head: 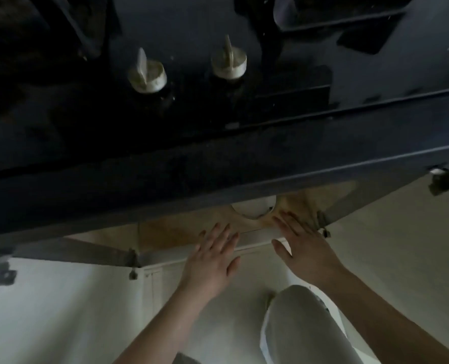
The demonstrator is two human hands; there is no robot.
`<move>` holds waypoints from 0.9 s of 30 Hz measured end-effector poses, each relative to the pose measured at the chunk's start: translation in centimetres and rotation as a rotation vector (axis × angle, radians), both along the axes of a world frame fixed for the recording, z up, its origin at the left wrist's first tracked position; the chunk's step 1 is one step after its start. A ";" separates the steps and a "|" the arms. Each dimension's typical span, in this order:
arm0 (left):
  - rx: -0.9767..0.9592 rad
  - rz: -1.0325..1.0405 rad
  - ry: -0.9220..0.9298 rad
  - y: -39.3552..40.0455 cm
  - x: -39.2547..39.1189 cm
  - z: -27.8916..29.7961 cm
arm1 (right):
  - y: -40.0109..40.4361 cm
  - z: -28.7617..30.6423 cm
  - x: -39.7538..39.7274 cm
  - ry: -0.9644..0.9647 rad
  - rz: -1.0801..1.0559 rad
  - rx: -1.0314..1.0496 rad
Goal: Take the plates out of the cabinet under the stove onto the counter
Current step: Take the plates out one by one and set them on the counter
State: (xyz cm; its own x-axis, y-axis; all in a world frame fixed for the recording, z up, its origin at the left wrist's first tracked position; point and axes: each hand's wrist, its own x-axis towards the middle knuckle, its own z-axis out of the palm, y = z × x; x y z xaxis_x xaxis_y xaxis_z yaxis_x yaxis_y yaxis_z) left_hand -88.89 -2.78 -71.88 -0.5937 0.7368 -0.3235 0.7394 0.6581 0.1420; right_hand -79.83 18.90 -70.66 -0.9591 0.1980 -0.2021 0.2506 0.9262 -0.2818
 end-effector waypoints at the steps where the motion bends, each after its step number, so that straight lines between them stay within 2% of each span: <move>1: 0.005 -0.011 0.006 0.2 -0.5 -1.5 | 0.4 -1.2 -0.4 0.025 0.003 0.011; 4: 0.063 0.028 0.079 1.0 -2.7 -5.7 | 2.3 -4.6 -1.8 0.108 0.013 0.124; 7: 0.120 0.092 0.090 2.6 -4.7 -8.7 | 3.6 -8.3 -2.8 0.109 -0.001 0.177; 12: 0.142 0.014 0.069 4.0 -6.4 -13.8 | 5.0 -14.6 -4.3 0.117 -0.001 0.092; 19: 0.130 -0.073 0.143 4.8 -9.5 -20.3 | 4.5 -20.0 -6.5 0.123 0.097 0.134; 24: 0.103 -0.003 0.049 5.0 -10.4 -21.6 | 4.8 -21.1 -7.9 -0.027 0.145 0.069; 27: 0.186 0.068 -0.087 5.3 -11.2 -23.0 | 5.3 -21.3 -8.4 -0.081 0.087 -0.047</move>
State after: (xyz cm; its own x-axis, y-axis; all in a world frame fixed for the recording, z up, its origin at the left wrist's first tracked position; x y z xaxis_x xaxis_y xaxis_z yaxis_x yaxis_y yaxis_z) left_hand -100.04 2.49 -94.84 -0.6199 0.7478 -0.2377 0.6739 0.6625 0.3270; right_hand -88.23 24.17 -91.98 -0.9525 0.1035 -0.2863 0.1938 0.9314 -0.3080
